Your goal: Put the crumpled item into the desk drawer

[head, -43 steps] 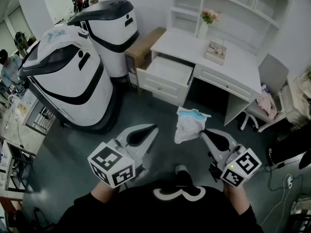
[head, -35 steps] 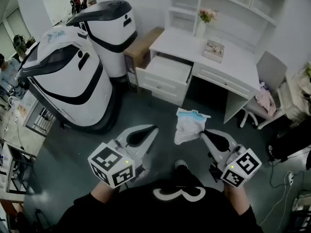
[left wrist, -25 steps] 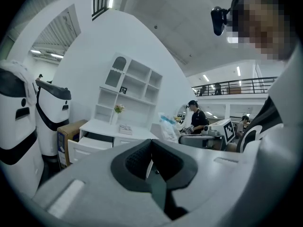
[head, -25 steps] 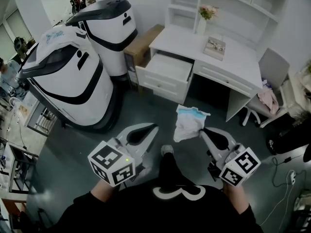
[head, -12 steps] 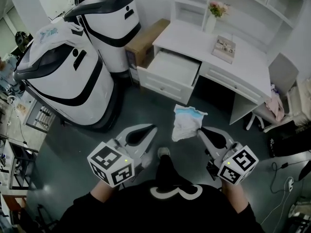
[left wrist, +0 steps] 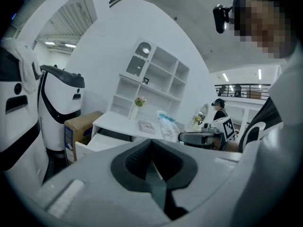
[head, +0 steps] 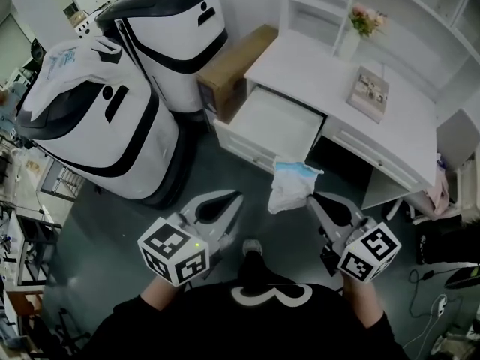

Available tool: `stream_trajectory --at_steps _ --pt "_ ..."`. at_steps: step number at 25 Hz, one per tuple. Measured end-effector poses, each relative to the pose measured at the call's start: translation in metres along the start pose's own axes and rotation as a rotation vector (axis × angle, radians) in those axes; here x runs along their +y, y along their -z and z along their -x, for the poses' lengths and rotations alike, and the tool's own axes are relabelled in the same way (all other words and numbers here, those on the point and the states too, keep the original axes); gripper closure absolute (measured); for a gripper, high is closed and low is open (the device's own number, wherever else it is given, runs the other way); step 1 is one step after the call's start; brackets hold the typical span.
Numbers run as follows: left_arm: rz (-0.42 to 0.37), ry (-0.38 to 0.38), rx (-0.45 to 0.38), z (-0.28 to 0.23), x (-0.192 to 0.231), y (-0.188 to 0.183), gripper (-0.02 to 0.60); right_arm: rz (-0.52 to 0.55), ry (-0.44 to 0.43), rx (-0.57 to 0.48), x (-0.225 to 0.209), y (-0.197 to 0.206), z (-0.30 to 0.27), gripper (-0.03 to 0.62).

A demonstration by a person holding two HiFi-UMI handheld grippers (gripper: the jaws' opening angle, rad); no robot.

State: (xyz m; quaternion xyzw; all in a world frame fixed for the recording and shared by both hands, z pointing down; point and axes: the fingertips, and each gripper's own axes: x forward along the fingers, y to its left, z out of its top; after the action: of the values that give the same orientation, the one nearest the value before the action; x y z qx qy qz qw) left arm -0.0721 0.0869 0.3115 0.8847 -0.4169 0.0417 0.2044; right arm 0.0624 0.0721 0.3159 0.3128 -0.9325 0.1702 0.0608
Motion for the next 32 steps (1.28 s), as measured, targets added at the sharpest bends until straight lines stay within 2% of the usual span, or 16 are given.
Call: stream_trajectory --at_steps 5,9,19,32 --pt "-0.022 -0.012 0.009 -0.051 0.035 -0.030 0.572 -0.011 0.001 0.016 -0.053 -0.020 -0.031 0.586" --pt "-0.025 -0.021 -0.005 -0.078 0.055 -0.045 0.572 -0.001 -0.004 0.037 -0.078 -0.028 -0.051 0.586" --pt "-0.070 0.028 0.008 -0.108 0.056 -0.055 0.572 0.058 0.018 0.020 -0.101 -0.046 -0.057 0.586" --pt "-0.024 0.084 0.060 -0.181 0.103 -0.060 0.572 0.008 0.081 0.068 -0.166 -0.046 -0.095 0.586"
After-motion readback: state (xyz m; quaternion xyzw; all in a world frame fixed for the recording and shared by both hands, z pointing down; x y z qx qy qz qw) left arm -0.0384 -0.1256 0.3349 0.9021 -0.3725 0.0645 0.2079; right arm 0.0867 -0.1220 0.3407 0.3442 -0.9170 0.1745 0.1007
